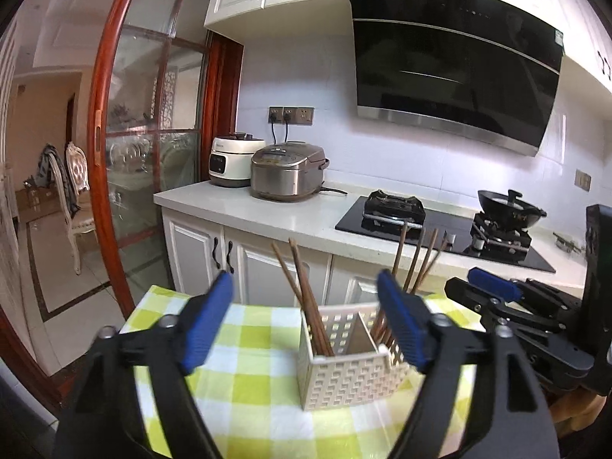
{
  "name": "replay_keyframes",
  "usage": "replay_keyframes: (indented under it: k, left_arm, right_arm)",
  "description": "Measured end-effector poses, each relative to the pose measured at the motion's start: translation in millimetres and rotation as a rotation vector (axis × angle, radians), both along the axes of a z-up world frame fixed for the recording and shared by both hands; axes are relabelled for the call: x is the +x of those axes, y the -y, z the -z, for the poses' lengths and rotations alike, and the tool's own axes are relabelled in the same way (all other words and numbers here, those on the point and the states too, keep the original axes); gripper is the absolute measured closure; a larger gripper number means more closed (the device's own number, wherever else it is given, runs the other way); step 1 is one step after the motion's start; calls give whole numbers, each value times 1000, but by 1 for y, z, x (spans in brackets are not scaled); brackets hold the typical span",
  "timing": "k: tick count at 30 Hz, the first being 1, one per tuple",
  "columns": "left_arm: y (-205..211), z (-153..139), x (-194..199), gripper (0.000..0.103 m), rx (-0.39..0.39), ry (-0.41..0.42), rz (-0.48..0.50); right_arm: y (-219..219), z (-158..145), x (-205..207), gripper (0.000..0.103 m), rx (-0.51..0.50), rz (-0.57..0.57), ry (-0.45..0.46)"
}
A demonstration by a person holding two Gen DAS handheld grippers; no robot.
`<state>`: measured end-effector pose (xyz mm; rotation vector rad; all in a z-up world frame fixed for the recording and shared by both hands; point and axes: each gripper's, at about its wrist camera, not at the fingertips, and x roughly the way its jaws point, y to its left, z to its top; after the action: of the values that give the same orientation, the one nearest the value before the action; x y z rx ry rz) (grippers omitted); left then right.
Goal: Organize utensils
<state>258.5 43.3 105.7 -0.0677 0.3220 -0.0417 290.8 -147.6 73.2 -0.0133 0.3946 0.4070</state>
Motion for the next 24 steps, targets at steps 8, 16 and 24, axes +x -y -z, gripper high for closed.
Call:
replay_keyframes:
  k: [8, 16, 24]
  left_arm:
    - [-7, 23, -38, 5, -20, -29, -34]
    - [7, 54, -65, 5, 20, -42, -27]
    - [4, 65, -94, 5, -12, 15, 62]
  right_arm:
    - [21, 20, -38, 52, 58, 32, -39]
    - [31, 33, -81, 33, 93, 32, -32]
    - [29, 31, -115, 22, 29, 24, 37]
